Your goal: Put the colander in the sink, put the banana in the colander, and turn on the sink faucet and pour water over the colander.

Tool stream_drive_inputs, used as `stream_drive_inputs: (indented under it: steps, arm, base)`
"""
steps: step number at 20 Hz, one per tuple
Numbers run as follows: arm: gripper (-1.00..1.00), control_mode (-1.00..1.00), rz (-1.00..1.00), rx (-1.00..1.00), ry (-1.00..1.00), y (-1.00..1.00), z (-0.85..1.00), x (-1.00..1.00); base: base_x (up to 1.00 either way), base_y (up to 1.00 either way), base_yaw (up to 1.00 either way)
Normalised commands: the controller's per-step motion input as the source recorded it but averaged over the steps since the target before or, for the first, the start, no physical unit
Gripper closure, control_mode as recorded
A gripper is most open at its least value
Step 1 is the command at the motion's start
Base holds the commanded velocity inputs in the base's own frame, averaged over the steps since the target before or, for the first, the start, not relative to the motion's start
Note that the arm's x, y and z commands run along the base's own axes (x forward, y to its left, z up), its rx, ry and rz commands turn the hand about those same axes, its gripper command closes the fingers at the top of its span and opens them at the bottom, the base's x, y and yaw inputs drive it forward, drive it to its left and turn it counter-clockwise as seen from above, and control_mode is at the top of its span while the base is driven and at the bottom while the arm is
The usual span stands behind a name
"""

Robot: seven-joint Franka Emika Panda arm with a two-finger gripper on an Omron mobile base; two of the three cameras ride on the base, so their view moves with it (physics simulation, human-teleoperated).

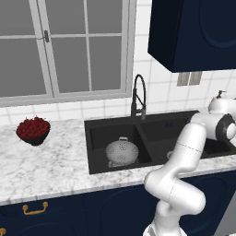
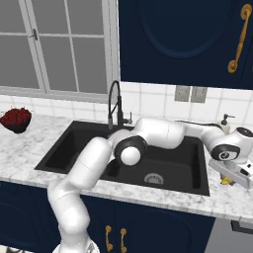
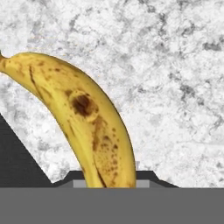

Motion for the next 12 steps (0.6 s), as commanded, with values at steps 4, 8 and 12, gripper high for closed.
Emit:
stream_drive_inputs:
  steps: [4,8,12]
  arm:
    - [1.00,-1.00,0.04,0.00,-0.03,0.89,0.00,-0.03]
    - [1.00,-1.00,0.06,0.00,0.00,0.91,0.00,-0.02]
    - [1.00,-1.00,0.05,0.00,0.00,0.86,0.00,-0.06]
  base:
    - [0.00,0.00,0.00]
    - [0.00,0.00,0.00]
    - [0.00,0.00,0.00]
